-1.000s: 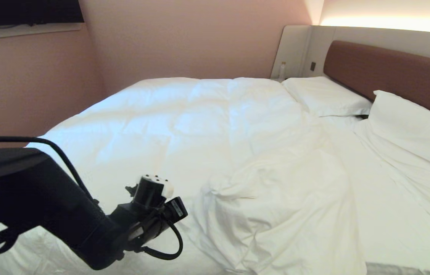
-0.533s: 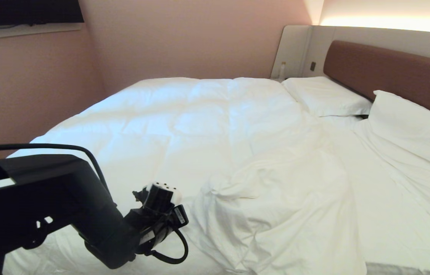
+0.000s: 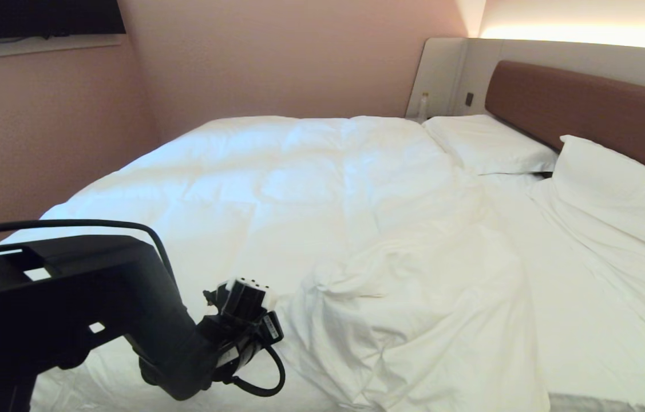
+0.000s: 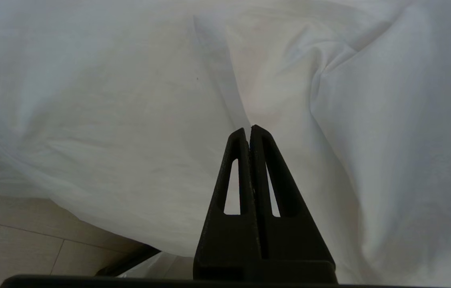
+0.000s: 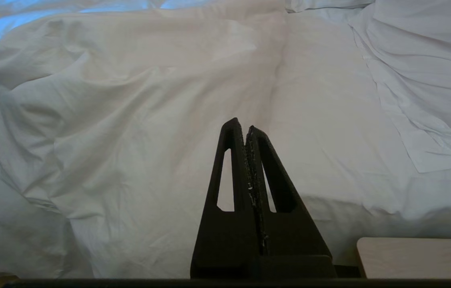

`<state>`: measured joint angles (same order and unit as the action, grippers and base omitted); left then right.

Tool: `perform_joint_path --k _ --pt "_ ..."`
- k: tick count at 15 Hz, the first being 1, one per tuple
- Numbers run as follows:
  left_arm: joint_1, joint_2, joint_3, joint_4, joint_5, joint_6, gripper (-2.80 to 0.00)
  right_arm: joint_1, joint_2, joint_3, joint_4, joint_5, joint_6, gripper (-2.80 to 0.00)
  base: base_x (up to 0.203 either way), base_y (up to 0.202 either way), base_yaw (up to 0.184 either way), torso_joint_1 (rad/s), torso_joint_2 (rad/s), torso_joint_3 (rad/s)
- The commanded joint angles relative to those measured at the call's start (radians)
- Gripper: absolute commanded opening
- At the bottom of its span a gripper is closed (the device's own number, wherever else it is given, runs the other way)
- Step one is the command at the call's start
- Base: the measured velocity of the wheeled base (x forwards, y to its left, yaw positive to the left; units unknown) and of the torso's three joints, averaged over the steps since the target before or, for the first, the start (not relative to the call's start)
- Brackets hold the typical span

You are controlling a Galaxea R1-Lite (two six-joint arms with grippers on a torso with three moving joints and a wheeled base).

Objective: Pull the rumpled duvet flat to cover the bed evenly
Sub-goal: Flatten the corners of the folded blanket

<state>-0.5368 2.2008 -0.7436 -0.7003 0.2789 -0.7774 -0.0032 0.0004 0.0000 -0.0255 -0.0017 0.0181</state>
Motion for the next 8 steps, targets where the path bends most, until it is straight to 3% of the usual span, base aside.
perform_joint_path --k 1,8 --pt "0.0 0.005 -0.002 -0.005 0.002 -0.005 -2.8 0.0 0.0 0.0 -0.001 0.0 0.0 -2.8 0.0 0.0 0.0 0.0 0.0 0.0" --pt "0.0 -0.036 -0.003 -0.014 -0.003 -0.005 -2.8 0.0 0.0 0.0 -0.001 0.0 0.0 -2.8 0.0 0.0 0.0 0.0 0.0 0.0"
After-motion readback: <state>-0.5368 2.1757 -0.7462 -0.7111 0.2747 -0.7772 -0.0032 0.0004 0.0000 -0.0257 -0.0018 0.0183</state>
